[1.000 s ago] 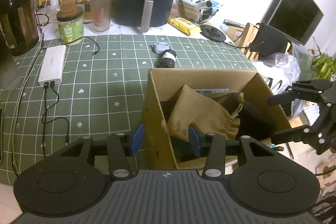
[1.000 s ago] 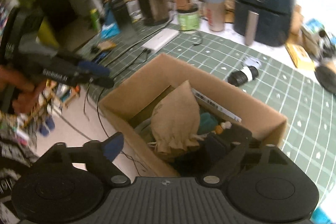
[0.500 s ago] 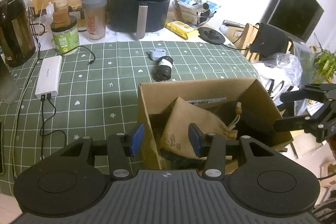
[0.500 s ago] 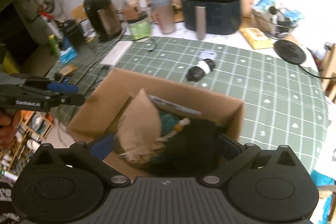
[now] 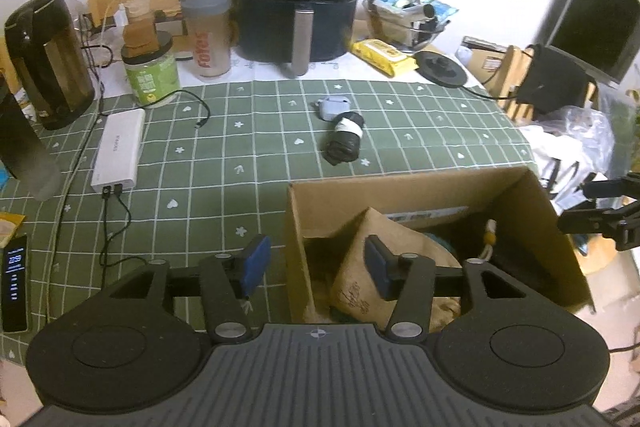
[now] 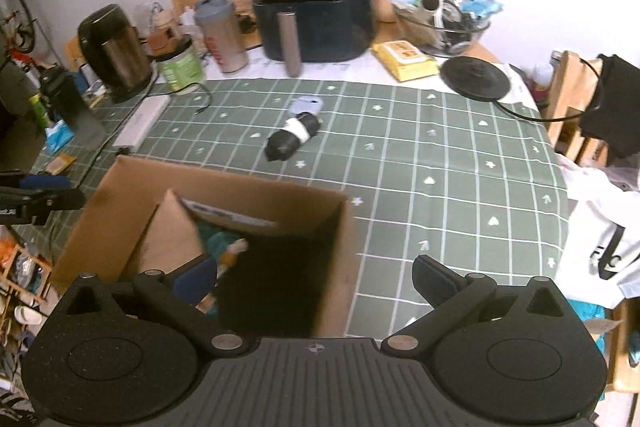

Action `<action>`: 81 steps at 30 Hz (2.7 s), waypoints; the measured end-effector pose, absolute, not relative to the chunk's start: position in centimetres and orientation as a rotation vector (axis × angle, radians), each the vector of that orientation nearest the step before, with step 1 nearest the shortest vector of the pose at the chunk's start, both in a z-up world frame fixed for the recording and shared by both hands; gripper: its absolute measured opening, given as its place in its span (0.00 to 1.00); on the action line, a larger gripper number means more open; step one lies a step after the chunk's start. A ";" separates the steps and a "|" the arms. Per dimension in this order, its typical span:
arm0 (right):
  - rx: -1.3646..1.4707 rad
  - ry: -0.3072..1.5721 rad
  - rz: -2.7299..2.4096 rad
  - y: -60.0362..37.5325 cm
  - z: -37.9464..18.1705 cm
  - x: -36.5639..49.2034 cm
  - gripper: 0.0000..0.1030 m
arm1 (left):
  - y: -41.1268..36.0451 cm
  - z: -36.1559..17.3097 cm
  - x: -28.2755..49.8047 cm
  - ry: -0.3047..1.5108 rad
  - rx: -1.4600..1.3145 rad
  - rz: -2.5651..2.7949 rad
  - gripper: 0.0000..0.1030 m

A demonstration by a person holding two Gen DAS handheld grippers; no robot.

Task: Organize soft objects
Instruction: 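Move both tools from the box back toward the black roll and grey case, then lower the left tool onto the black roll with white band and close it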

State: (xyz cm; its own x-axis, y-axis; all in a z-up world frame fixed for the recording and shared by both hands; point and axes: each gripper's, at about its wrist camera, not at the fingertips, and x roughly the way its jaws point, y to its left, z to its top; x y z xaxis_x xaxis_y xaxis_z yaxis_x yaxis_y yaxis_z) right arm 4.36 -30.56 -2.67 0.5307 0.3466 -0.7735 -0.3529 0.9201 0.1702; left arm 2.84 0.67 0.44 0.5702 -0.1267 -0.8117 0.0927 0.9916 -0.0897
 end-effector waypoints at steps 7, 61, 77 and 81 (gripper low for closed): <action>-0.002 0.901 0.393 -31.9 -2.7 6.1 1.00 | 0.5 0.8 3.9 0.928 -0.024 -0.075 0.70; -0.015 0.931 0.186 -32.8 -5.2 15.9 1.00 | -1.2 -3.1 21.1 1.044 0.095 -0.258 0.71; 0.061 0.966 0.166 -33.1 -5.7 15.1 1.00 | -3.9 -8.8 25.8 1.181 0.162 -0.371 0.71; 0.080 0.972 0.148 -33.4 -5.8 14.6 1.00 | -4.9 -10.5 27.3 1.213 0.176 -0.390 0.71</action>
State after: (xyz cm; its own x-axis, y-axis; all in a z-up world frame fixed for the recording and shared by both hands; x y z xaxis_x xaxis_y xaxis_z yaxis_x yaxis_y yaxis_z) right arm 14.60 -33.37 -5.77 0.5544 0.1607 -0.8166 -0.0888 0.9870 0.1340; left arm 27.29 -4.88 -10.49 0.2939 -0.1986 -0.9350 0.3839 0.9203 -0.0748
